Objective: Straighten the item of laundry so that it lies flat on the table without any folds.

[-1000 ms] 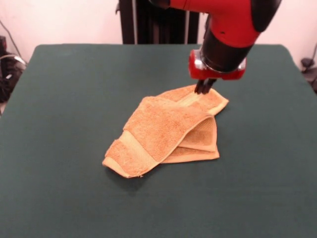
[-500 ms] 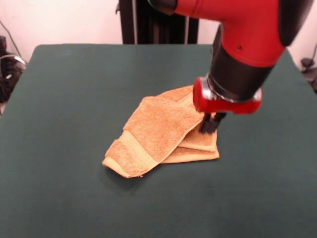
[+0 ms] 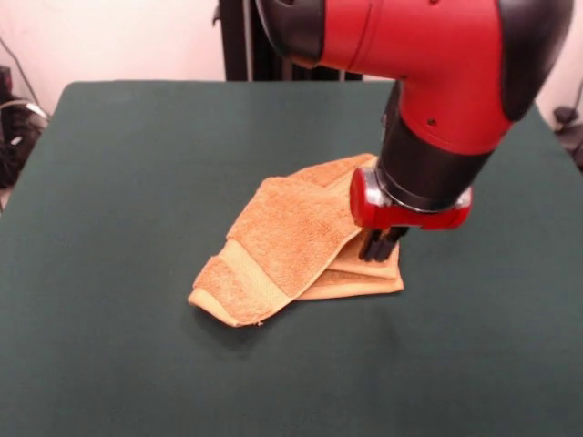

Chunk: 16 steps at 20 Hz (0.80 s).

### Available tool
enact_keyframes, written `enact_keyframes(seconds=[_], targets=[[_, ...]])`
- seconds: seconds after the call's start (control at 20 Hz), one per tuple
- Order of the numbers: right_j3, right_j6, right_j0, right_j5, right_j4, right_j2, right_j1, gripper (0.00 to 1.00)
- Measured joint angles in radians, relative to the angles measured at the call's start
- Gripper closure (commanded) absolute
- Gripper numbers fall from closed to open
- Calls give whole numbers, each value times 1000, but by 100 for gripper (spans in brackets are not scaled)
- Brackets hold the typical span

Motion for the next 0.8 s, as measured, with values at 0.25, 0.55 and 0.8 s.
enact_keyframes(seconds=[0.25, 0.55, 0.8], targets=[[96, 0, -16, -20, -2, 0, -47, 100], [179, 0, -44, -40, -3, 2, -95, 100], [217, 0, -56, -92, -3, 2, -112, 100]])
